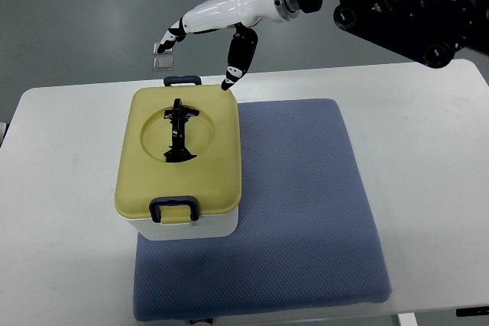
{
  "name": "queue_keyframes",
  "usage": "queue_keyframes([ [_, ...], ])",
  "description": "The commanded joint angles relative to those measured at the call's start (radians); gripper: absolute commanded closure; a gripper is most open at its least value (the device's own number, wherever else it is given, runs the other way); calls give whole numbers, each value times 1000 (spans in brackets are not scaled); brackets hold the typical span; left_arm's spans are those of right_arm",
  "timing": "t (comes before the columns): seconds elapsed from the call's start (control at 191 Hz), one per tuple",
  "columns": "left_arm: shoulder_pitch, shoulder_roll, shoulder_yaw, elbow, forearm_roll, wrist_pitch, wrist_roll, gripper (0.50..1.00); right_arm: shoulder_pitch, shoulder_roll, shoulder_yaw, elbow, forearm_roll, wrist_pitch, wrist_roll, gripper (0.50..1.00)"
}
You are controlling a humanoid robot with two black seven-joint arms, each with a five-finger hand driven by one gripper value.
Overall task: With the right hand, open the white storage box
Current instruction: 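Lower the right hand onto the black handle on the yellow lid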
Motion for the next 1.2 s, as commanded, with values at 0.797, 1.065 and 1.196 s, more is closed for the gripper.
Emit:
queue_keyframes([
  [0.797,0,0,0,1,0,-1,1,500,-144,123,-3,3,-8,-186,29,581],
  [1.065,0,0,0,1,0,-1,1,500,-158,128,-5,3,-6,-214,30,646],
  [1.196,0,0,0,1,0,0,1,500,-167,128,-17,3,-8,-223,30,677],
])
